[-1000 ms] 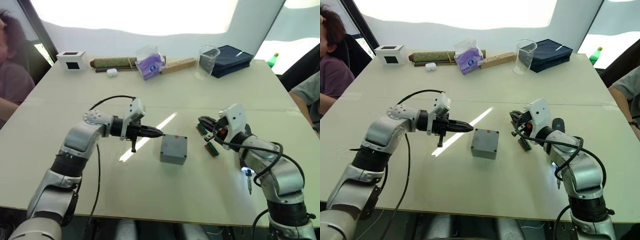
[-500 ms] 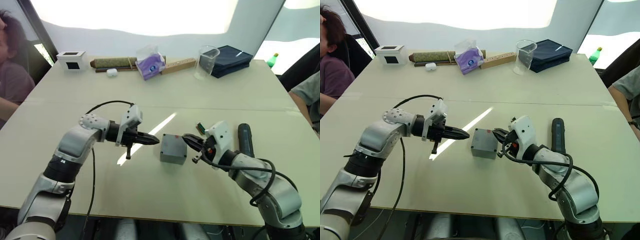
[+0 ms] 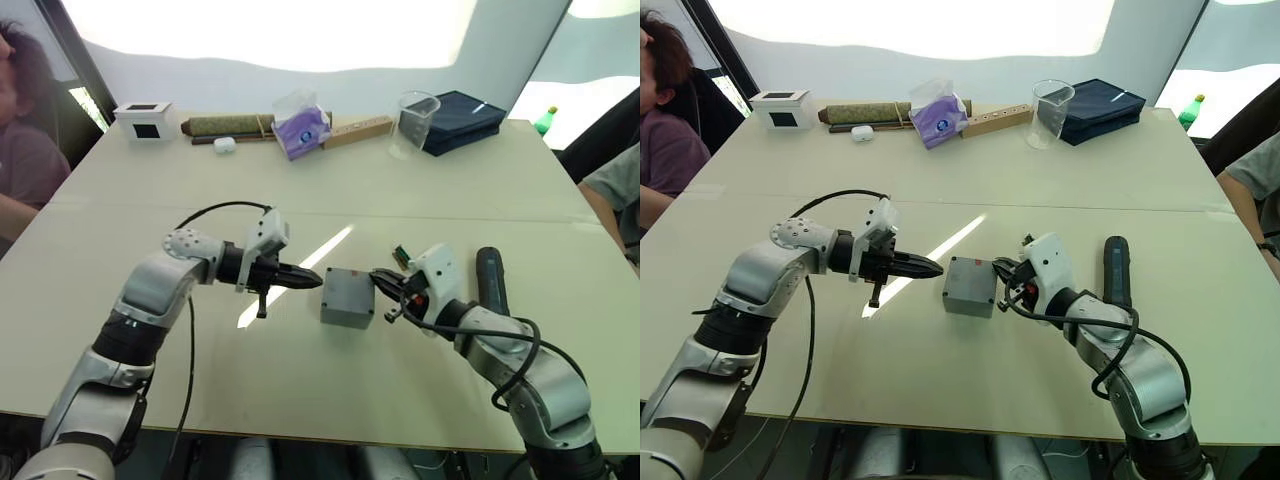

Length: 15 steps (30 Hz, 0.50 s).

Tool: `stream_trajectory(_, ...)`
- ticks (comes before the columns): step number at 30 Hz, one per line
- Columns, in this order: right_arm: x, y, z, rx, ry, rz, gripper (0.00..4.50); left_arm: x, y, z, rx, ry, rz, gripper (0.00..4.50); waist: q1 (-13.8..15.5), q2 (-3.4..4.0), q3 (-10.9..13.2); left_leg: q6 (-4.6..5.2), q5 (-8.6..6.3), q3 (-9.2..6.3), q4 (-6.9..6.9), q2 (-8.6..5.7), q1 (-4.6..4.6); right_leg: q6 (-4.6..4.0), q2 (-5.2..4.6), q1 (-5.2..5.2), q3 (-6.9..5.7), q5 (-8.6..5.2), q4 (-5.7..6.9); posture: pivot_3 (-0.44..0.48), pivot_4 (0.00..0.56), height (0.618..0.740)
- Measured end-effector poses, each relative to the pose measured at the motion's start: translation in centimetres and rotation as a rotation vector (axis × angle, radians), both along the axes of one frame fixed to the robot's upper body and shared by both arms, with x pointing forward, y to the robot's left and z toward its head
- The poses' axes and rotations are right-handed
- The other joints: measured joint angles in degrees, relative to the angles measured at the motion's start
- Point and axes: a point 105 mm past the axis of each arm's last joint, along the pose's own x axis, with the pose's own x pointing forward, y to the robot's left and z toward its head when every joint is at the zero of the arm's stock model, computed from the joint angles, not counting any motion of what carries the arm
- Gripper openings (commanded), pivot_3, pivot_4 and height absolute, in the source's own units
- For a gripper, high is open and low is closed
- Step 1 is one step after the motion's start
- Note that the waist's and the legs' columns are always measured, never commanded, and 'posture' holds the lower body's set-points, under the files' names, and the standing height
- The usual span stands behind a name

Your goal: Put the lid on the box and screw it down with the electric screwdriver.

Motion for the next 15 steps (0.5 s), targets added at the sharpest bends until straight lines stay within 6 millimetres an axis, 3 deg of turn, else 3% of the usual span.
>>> stream_trajectory(3,0.0,0.0,-0.1,-0.006,0.003,0.004,0.06,0.1,0.0,0.1,0.000,-0.004,0.000,0.00,0.00,0.00,0.00,0.00,0.00,0.00,0.00,0.00,0.00,0.00,0.00,0.00,0.00,0.00,0.00,0.000,0.150,0.739)
stream_trajectory(5,0.0,0.0,-0.1,-0.008,0.004,0.005,0.69,0.1,-0.1,0.2,-0.002,-0.006,0.000,0.00,0.00,0.00,0.00,0.00,0.00,0.00,0.00,0.00,0.00,0.00,0.00,0.00,0.00,0.00,0.00,0.000,0.150,0.739)
stream_trajectory(7,-0.1,0.0,-0.2,-0.012,0.008,0.008,1.04,0.2,-0.1,0.2,-0.002,-0.008,0.002,0.00,-0.01,0.00,0.00,0.00,0.00,0.00,0.00,0.00,0.00,0.00,0.00,0.00,0.00,0.00,0.00,0.000,0.150,0.739)
stream_trajectory(15,-0.1,-1.4,0.1,-0.052,0.027,0.004,4.25,0.6,-0.4,0.2,-0.017,-0.038,0.006,0.00,0.05,0.00,0.00,0.00,0.00,0.00,0.00,0.00,0.00,0.00,0.00,0.01,0.00,0.00,0.00,0.000,0.150,0.739)
